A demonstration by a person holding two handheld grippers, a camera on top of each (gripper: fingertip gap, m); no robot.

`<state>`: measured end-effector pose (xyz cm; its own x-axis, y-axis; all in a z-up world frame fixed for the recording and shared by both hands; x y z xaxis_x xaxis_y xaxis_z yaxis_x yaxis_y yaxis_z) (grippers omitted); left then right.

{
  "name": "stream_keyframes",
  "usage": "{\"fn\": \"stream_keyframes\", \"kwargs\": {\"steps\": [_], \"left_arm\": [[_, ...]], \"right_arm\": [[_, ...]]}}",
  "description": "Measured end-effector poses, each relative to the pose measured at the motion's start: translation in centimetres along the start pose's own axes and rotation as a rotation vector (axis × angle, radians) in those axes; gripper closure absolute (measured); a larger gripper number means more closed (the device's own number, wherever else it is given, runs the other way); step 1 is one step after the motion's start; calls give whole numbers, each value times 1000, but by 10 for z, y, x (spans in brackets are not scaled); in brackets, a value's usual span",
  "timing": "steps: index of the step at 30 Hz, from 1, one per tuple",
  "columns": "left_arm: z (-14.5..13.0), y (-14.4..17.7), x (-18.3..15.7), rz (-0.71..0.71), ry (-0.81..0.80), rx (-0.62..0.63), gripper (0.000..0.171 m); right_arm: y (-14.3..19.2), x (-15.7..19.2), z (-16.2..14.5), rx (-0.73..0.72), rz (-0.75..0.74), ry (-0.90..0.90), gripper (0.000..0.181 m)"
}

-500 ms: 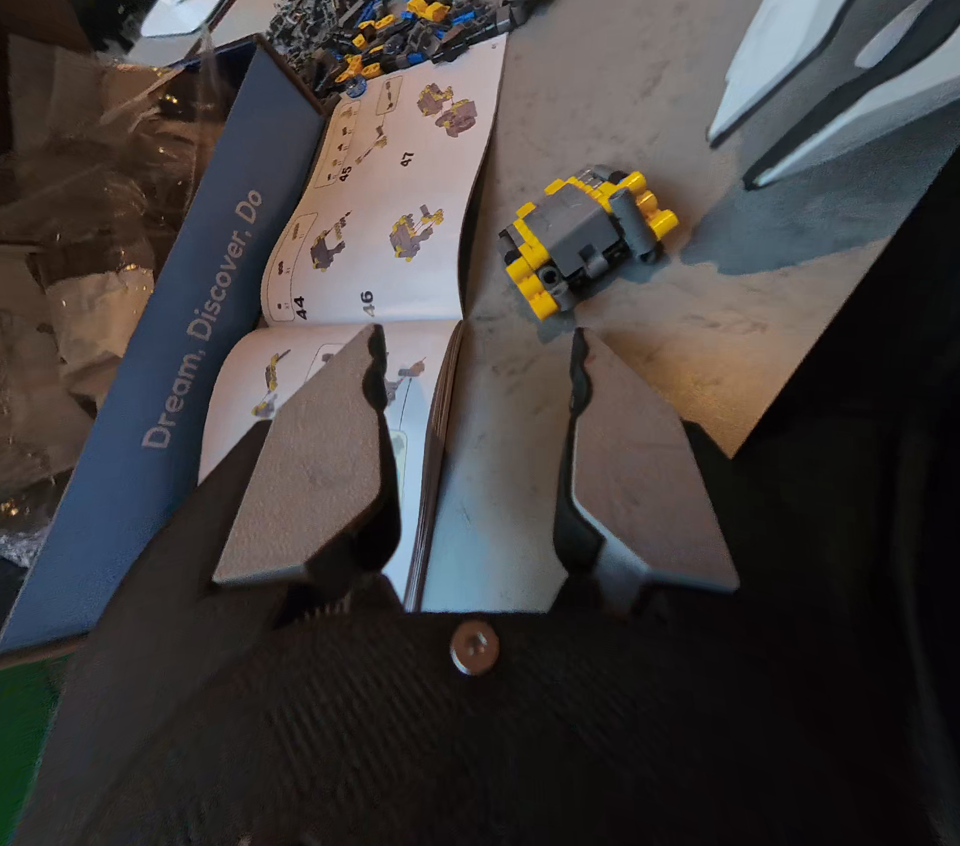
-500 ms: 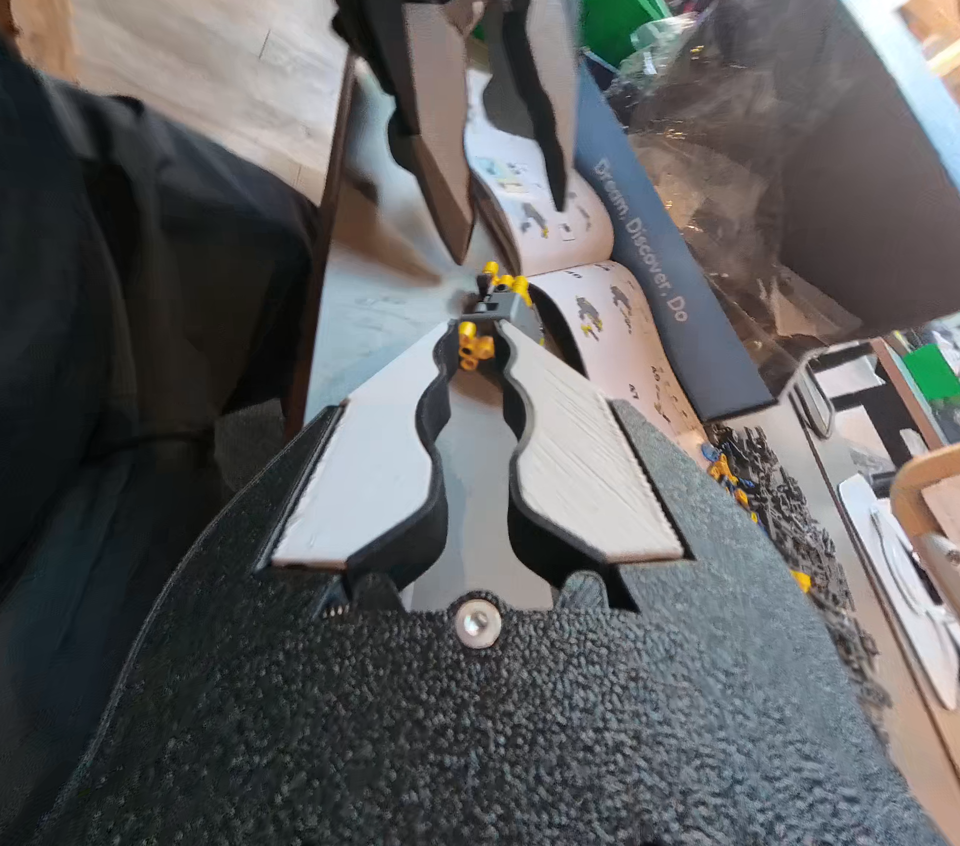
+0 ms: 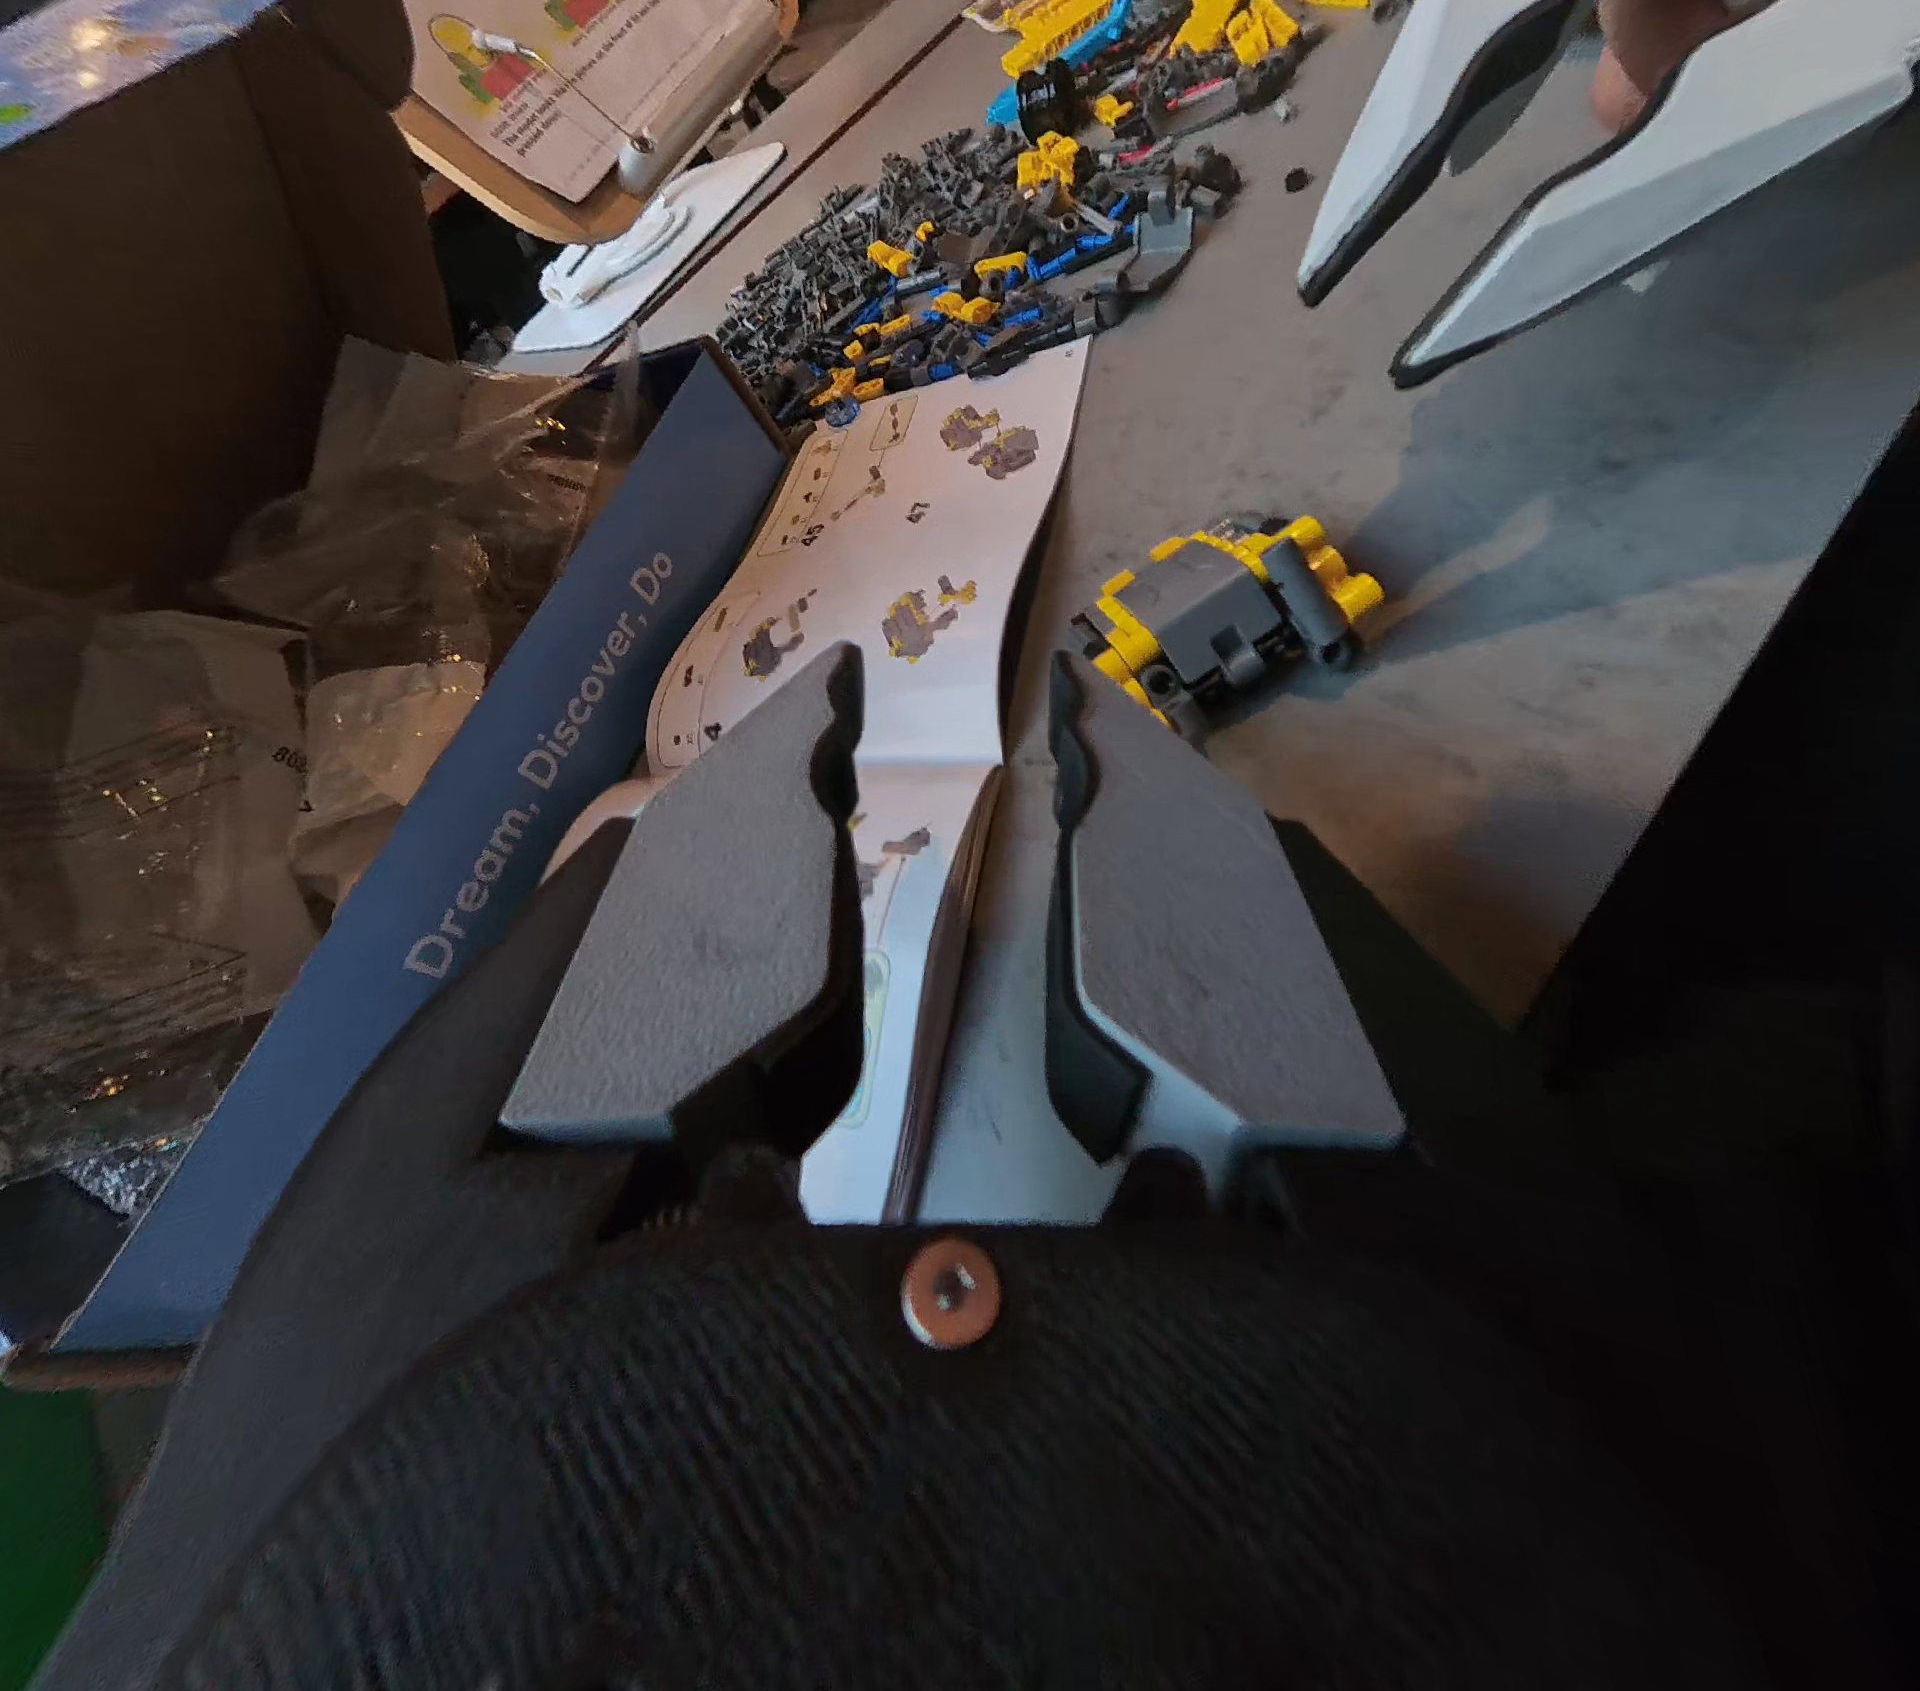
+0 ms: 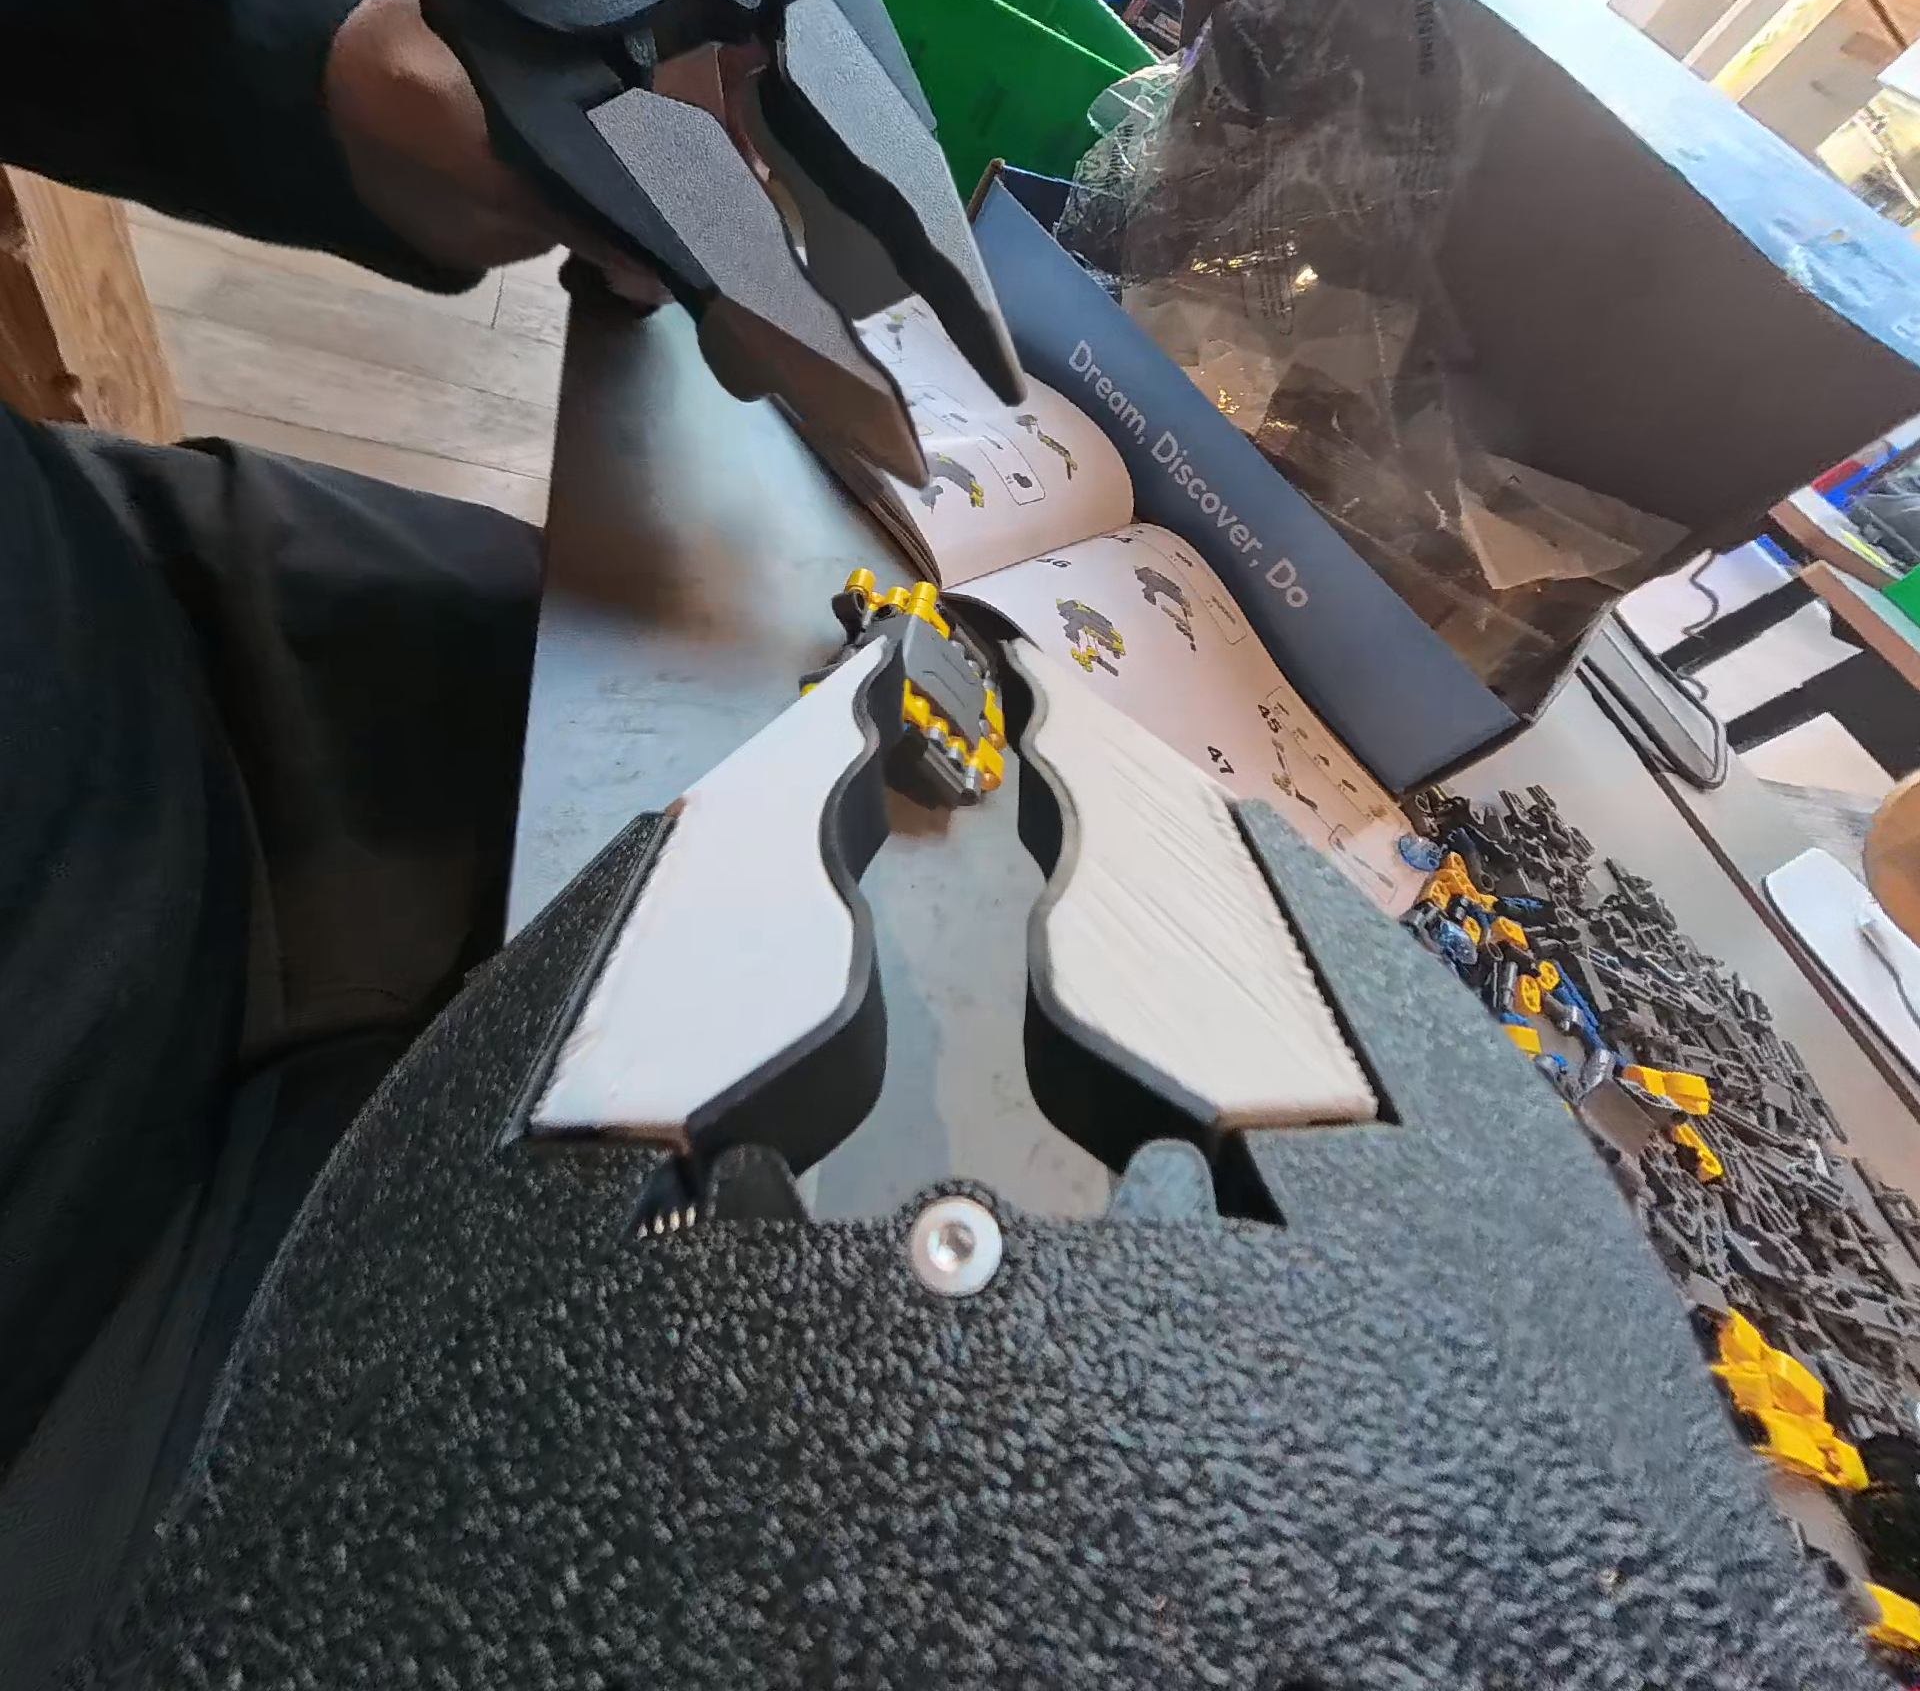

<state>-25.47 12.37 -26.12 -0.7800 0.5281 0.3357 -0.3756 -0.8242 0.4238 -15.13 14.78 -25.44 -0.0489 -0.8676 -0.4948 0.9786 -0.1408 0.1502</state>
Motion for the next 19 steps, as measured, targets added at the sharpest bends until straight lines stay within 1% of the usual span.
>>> {"fn": "stream_keyframes", "kwargs": {"steps": [2, 6, 8, 19], "left_arm": [[4, 1, 5, 5, 0, -42, 145], [7, 1, 10, -18, 29, -90, 150], [7, 2, 12, -24, 51, -99, 149], [10, 4, 11, -36, 50, -127, 158]], "right_arm": [[-1, -4, -1, 12, -8, -25, 164], [-2, -9, -2, 20, -15, -59, 166], [-1, -11, -2, 20, -21, -64, 164], [-1, -16, -2, 15, -30, -105, 166]]}}
Point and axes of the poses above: each gripper's, where its closed fingertips meet, y back along the fingers, z out of its top, x = y × z across the jaws, the point moved 2 cm from there along y, back along the fingers, and after that the axes turned 14 degrees about -z, right-handed, at the moved point
